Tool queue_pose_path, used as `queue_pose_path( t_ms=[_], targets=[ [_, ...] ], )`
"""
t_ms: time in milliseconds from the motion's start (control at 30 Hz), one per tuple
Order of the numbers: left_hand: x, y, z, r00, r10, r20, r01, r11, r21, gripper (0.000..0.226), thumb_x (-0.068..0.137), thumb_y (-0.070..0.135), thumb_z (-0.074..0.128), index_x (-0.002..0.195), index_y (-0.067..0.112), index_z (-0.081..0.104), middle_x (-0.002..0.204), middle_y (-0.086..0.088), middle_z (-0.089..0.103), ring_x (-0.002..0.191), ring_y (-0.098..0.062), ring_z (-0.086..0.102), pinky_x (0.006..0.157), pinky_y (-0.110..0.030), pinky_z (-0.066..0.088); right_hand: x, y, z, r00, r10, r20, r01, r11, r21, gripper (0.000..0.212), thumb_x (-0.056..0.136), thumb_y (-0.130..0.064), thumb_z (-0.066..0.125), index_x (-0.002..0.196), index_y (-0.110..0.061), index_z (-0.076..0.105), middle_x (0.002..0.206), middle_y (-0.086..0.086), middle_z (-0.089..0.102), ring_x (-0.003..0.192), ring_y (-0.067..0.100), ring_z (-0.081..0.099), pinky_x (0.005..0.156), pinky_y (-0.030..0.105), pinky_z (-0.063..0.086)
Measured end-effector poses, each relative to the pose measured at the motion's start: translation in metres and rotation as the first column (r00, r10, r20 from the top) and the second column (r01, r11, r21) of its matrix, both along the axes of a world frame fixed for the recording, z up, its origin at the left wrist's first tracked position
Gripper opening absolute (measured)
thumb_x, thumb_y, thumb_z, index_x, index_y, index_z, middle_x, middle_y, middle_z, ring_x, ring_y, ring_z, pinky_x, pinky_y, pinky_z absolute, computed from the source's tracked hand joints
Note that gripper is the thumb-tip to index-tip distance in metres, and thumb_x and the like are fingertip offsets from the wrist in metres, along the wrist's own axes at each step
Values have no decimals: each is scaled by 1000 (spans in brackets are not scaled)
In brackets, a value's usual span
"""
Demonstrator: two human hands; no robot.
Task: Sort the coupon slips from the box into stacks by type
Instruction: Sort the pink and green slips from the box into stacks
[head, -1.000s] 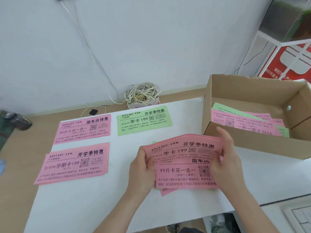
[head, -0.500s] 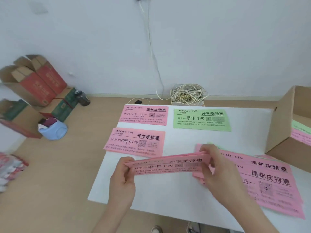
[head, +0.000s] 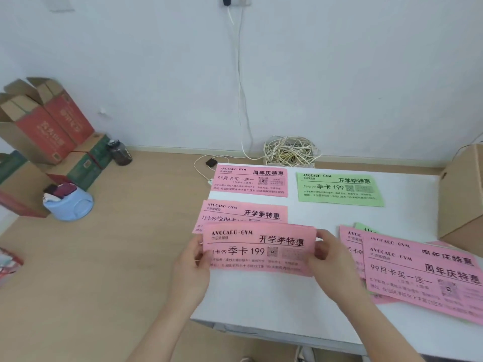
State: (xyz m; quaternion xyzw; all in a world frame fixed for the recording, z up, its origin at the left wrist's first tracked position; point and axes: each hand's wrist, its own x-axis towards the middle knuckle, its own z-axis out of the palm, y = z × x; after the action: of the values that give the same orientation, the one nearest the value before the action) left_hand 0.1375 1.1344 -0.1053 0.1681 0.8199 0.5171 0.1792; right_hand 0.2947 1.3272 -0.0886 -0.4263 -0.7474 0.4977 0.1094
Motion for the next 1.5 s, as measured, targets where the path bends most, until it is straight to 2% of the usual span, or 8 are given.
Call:
queue_pose_path(
  t_ms=[300,467,633,733,833,1000,1367,1500],
  targets=[
    [-74,15,-6,995,31,-92,-46,983,-175,34,92,4,51,117,24,62,91,9,69,86,-11,65,79,-33,52,-67,1,-11,991,-130,22,132,986,-104,33,86,-4,57,113,-20,65,84,-3,69,78,13,64,56,23,42],
    [-82,22,-11,993,38,-112,-57,983,-174,30,92,5,52,112,23,64,91,8,68,85,-10,63,73,-28,49,-74,4,-17,986,-152,67,156,985,-66,33,87,-5,55,115,-17,66,88,-4,70,85,18,65,61,25,47],
    [-90,32,-14,986,-42,-163,-19,933,-360,50,91,21,60,136,9,42,128,-2,49,123,-25,45,91,-32,38,-78,3,-17,970,-78,232,37,984,177,52,91,-14,52,141,-12,40,125,7,59,114,27,55,88,34,44],
    [-84,37,-15,992,-110,56,119,971,-205,45,84,21,69,124,26,46,122,18,54,111,-14,59,79,-26,45,-82,0,-18,969,-23,244,-13,989,148,59,89,-12,52,144,-12,32,131,7,55,119,29,52,92,35,42],
    [-79,39,-20,973,-224,62,229,969,-95,55,72,12,77,107,43,47,109,15,63,99,-1,61,82,-29,51,-86,2,-20,992,-31,123,34,999,-17,59,87,-9,54,142,-18,36,133,2,54,113,20,55,95,40,47],
    [-78,36,-27,936,-339,-99,263,856,-445,95,70,32,79,147,25,24,140,2,34,127,-19,36,105,-34,35,-76,11,-18,939,177,295,-221,968,122,86,79,-23,67,148,-30,16,139,-5,43,126,26,37,101,43,40],
    [-85,41,-23,819,-479,-316,152,712,-685,78,75,57,65,137,20,35,112,-4,46,106,-26,43,83,-32,41,-68,20,-24,901,251,353,-356,893,274,83,85,-24,67,151,-25,17,141,1,41,120,22,43,104,30,34],
    [-79,42,-17,779,-494,-387,113,717,-688,79,73,54,68,136,20,36,122,-7,43,113,-29,38,81,-40,47,-39,19,-5,917,227,329,-325,902,283,86,86,-32,66,151,-35,11,147,-3,32,132,20,32,107,35,33]
  ],
)
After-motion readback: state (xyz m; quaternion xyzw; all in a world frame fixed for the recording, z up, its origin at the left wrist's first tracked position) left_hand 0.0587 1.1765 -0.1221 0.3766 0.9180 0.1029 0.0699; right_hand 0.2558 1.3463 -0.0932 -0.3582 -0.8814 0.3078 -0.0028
